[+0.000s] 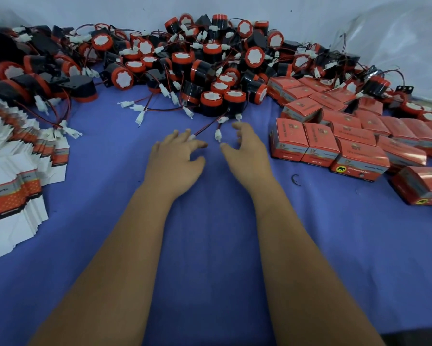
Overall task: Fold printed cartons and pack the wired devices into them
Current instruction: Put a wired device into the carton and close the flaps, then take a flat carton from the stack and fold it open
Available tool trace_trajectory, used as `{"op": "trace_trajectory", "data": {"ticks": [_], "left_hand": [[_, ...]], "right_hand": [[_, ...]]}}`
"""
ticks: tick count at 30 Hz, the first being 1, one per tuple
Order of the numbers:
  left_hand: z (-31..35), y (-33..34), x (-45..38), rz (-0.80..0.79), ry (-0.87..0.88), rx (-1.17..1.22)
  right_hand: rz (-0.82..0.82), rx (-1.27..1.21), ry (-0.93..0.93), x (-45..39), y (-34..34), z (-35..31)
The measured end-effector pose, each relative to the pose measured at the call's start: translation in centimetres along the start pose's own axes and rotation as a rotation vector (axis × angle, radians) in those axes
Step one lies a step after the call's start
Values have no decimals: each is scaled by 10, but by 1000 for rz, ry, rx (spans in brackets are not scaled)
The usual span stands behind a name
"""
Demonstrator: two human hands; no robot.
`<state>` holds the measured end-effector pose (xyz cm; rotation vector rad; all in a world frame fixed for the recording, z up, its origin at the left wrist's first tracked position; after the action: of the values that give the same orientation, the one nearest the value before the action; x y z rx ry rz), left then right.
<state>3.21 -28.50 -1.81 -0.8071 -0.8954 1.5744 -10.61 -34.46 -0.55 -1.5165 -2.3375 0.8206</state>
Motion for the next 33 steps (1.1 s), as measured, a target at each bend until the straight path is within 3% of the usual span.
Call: {"op": "trace_trajectory", "data": {"ticks": [4, 8, 11, 15, 17, 20, 22, 24, 27, 29, 33], "left_hand": [[-8, -5, 1, 69, -76, -25], [-6, -16, 7, 149, -79, 67], [-3, -22, 12, 201, -43, 308], [11, -25, 17, 167, 55, 633], [18, -27, 19, 134, 117, 728], [25, -24, 19, 68, 166, 831], [21, -20, 18, 56, 130, 862], [11, -18, 17, 105, 44, 793], [-4, -36, 21, 300, -96, 278], [-19, -50, 28, 396, -248, -23], [-65, -81, 58, 507, -543, -75]], "right_hand": [[255, -162, 181, 2, -44, 31], [308, 121, 352, 10, -55, 40], [256, 205, 142, 7, -42, 14], [8, 183, -143, 5, 2, -23], [-28, 235, -165, 5, 13, -27], [60, 208, -130, 6, 5, -26], [108, 395, -36, 5, -6, -15], [89, 547, 112, 3, -15, 3], [103, 670, 186, 8, -20, 4], [200, 740, 70, 13, -19, -17], [182, 734, -173, 21, 10, -53]]}}
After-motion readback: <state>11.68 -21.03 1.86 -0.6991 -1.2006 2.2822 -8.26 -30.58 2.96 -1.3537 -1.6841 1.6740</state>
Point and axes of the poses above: each hand's wrist, its own x-axis away from the middle knuckle, its own y-axis out of the palm, z = x × y, the point moved 10 cm from there along -x, towards the middle knuckle, and after that the axes turned 9 degrees about -z, right-handed, at the moved point
